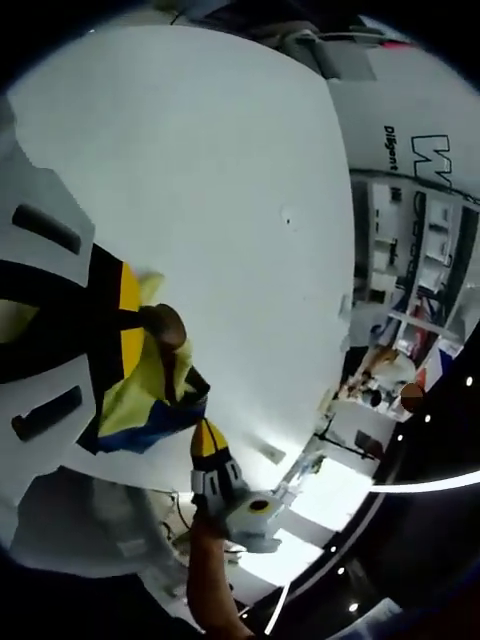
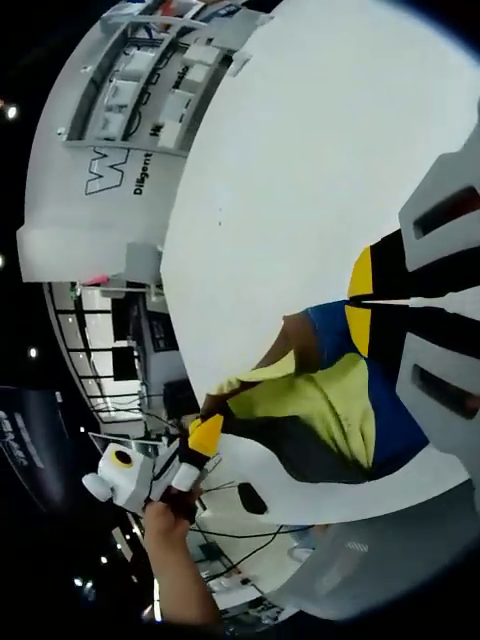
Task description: Fold the garment on the visible template until the final outline fits inside the template.
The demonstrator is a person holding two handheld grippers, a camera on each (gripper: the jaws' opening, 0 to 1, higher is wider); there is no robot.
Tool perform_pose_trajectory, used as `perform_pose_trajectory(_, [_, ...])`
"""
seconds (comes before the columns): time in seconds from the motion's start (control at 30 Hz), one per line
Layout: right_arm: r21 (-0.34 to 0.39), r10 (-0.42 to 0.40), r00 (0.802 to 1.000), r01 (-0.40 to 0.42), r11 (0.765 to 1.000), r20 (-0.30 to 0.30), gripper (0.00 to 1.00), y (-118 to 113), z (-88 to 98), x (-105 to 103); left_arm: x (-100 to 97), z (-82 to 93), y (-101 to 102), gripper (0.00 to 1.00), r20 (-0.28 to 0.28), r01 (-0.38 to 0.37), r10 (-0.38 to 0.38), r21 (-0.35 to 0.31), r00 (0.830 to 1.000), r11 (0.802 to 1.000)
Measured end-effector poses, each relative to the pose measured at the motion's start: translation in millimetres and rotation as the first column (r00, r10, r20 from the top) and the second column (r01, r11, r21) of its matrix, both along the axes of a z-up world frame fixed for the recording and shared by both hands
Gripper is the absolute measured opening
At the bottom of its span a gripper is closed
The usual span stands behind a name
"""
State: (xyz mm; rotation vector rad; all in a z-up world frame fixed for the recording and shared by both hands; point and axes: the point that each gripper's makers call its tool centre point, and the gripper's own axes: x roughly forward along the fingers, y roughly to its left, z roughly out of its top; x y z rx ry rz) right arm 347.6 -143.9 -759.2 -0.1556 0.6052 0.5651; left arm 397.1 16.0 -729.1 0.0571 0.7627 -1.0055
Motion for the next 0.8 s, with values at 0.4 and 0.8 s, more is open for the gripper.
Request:
perform_pose_trajectory(0.4, [-0.029,0.116,0.993,-0.117,0.993,-0.025,0.0,4.0,28.0,-21.5,-15.0,18.8,9.5,0.01,0.057,0.097,-0.099,0.051,0.993,0.994])
perform_pose_trajectory(0.8, [0.024,0.101,0.993,-0.103,0.994,0.068,0.0,4.0,64.6,-26.0,-20.1,41.2,11.5,0.01,0.156,0.112,-0.115,0.027,0.981,0.993])
